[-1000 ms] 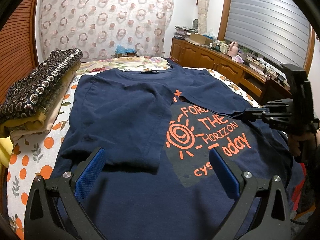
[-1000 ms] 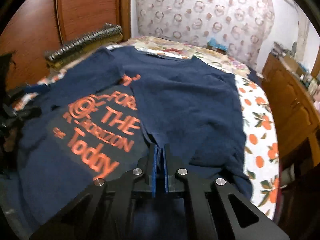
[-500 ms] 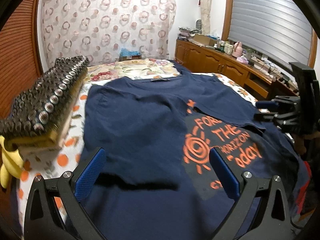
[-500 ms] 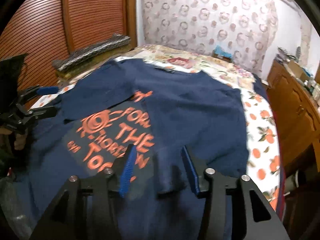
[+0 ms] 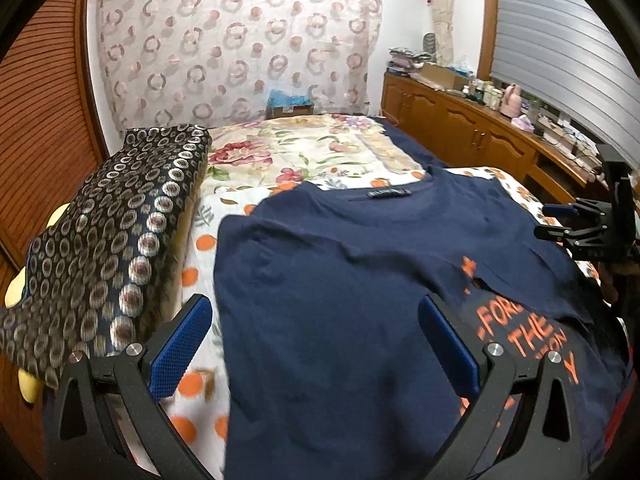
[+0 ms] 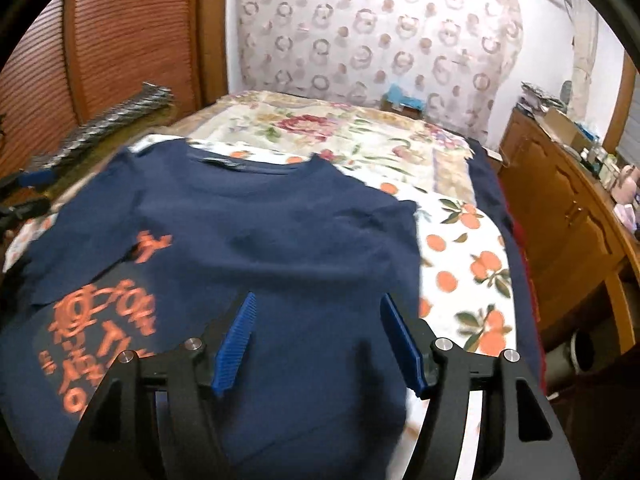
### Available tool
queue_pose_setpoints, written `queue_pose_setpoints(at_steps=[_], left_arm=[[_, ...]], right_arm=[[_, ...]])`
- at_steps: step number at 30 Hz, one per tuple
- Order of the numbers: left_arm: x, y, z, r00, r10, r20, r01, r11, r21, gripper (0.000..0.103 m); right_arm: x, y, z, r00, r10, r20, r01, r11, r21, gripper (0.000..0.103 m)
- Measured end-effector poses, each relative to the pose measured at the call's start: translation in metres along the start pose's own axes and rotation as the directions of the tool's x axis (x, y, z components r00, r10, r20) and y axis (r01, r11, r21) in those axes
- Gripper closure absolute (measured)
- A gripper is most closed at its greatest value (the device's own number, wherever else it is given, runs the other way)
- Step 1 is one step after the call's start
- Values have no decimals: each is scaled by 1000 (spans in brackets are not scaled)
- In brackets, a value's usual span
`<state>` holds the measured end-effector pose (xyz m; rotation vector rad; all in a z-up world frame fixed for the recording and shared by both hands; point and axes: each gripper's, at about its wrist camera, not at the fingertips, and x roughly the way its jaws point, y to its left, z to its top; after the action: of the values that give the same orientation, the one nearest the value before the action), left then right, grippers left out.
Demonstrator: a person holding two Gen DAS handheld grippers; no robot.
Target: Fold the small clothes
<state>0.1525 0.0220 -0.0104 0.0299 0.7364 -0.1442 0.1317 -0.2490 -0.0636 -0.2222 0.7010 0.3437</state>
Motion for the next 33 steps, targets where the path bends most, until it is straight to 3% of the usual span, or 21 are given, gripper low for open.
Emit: queue_pose_setpoints(at_steps=[8,14,18,23,29,33], left_arm=[[26,7,30,999,18,-48,-17,1000,19,1],[49,15,45,989,11,-149,-5,999,43,21],[63,21,49,975,49,-219,-36,997,61,36],[81,33,51,958,112,-265,-98,993,66,39],[91,34,52,954,124,-272,-108,991,74,40],[100,31,53,948,142,-286,-122,989,86,51]], right_arm=[[42,-23,15,998,-36,-43,36,999,-3,37],[45,-25,16,999,6,-42,-5,1000,26,36],[44,-32,14,998,40,-44,-37,997,62,36],[47,-35,14,998,36,-45,-34,998,62,35],[47,-34,13,998,36,-44,-34,997,62,34],[47,-34,13,998,36,-44,-33,998,61,34]])
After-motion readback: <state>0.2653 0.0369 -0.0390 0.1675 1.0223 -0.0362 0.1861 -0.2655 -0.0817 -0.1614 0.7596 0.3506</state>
